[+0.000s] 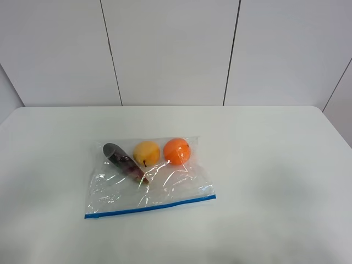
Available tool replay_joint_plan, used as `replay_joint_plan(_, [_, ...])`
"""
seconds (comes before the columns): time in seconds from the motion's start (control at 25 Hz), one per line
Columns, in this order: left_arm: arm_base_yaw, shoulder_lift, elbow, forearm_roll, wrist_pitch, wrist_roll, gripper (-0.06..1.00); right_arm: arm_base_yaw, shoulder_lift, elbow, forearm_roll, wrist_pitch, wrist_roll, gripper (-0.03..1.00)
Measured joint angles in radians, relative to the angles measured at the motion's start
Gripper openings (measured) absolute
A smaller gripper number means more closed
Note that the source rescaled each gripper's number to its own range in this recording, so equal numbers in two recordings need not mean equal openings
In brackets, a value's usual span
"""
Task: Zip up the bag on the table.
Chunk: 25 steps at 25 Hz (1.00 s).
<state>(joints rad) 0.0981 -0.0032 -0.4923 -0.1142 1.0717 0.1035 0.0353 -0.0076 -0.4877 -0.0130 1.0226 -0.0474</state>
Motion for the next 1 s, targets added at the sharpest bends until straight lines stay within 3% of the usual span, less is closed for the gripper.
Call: replay_joint_plan(1.0, [0.0, 0.0, 0.0, 0.0, 0.0, 0.0, 0.63, 0.0, 0.0, 0.0, 0.0, 0.0, 0.0, 0.79])
